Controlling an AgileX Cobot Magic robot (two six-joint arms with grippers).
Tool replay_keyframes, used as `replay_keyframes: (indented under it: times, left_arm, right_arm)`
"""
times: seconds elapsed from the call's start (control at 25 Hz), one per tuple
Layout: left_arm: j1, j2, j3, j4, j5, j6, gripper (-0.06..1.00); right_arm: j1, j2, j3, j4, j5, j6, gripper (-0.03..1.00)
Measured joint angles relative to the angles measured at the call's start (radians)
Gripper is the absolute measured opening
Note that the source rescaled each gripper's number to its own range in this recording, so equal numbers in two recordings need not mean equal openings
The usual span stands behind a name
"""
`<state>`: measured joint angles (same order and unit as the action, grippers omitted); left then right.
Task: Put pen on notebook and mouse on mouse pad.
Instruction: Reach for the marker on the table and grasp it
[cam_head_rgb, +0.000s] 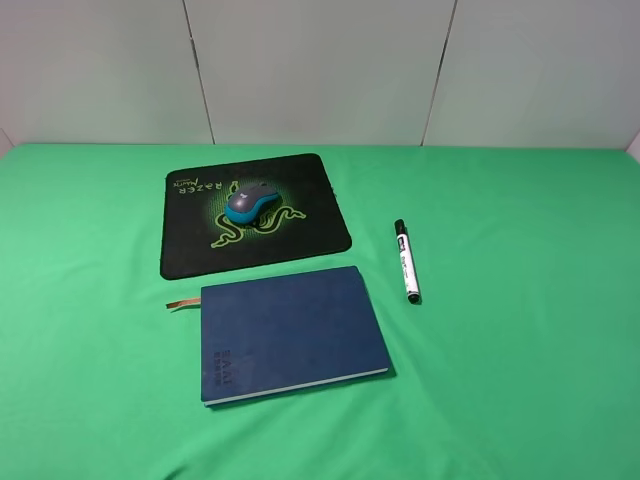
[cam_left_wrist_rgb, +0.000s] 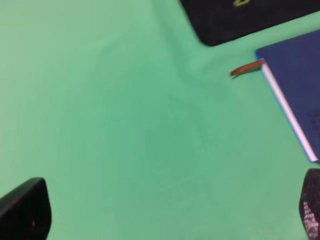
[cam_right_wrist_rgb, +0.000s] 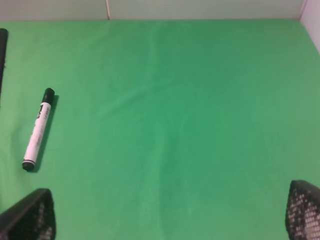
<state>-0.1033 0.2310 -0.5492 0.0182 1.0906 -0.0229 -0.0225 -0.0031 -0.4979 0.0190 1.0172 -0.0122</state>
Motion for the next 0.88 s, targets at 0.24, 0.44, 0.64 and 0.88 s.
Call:
replay_keyframes:
  times: [0.24,0.44,0.64,0.88]
  left_arm:
    - [0.114,-0.123,0.049,-0.029,-0.028,0.039,1.00]
    - [0.131,-0.229,0.049,-0.036,-0.031,0.051,1.00]
    - [0.131,-0.234,0.049,-0.034,-0.031,0.051,1.00]
    - [0.134,-0.234,0.049,-0.018,-0.031,0.051,1.00]
  right_arm:
    - [0.000,0.000,0.000,0.000,0.000,0.000,1.00]
    - [0.000,0.000,0.000,0.000,0.000,0.000,1.00]
    - [0.000,0.000,0.000,0.000,0.000,0.000,1.00]
    - [0.000,0.000,0.000,0.000,0.000,0.000,1.00]
